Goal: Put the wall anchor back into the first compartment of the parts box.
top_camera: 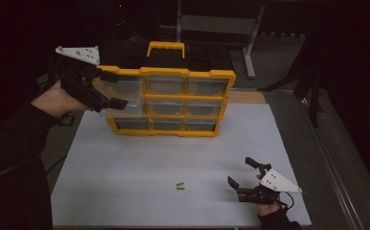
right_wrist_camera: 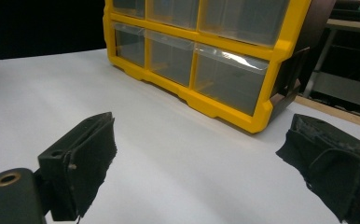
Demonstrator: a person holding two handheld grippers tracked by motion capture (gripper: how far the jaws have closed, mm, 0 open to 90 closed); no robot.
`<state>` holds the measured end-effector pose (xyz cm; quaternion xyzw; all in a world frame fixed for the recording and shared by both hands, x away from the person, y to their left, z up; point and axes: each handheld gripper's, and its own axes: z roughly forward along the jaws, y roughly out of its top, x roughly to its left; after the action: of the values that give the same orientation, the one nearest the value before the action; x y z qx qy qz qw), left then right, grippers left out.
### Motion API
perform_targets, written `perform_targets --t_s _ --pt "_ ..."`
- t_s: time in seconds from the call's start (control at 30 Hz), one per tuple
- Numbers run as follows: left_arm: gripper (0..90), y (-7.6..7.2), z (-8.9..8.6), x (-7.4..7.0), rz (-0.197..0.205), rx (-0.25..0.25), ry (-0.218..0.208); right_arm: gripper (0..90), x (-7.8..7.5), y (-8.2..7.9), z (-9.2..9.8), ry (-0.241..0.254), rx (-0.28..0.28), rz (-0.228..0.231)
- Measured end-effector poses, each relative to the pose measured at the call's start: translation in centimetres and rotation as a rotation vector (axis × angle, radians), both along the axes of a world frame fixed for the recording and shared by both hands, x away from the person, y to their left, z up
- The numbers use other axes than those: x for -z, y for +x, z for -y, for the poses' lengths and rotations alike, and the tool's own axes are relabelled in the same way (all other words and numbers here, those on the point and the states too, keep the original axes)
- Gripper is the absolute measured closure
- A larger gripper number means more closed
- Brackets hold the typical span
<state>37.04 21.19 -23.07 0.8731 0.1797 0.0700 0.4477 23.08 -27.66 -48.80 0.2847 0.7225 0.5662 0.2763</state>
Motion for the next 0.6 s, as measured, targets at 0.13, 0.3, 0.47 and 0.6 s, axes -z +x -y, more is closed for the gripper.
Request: perform_targets --t_s 0.13,0.3,0.47,0.6 --pt "0.0 -0.6 0.7 0.4 0.005 0.016 -0.024 8.0 0.0 0.0 0.0 -0.001 0.002 0.003" --pt "0.0 -1.7 2.1 0.9 0.008 0.058 -0.061 8.1 0.0 0.0 0.0 -0.002 0.001 0.003" --pt "0.0 -2.5 3.6 1.7 0.009 0.098 -0.076 8.1 0.0 0.0 0.0 -0.003 0.001 0.005" --pt "0.2 -3.2 4.6 2.6 0.019 0.131 -0.1 8.1 -0.1 -0.1 0.0 -0.005 0.002 0.006"
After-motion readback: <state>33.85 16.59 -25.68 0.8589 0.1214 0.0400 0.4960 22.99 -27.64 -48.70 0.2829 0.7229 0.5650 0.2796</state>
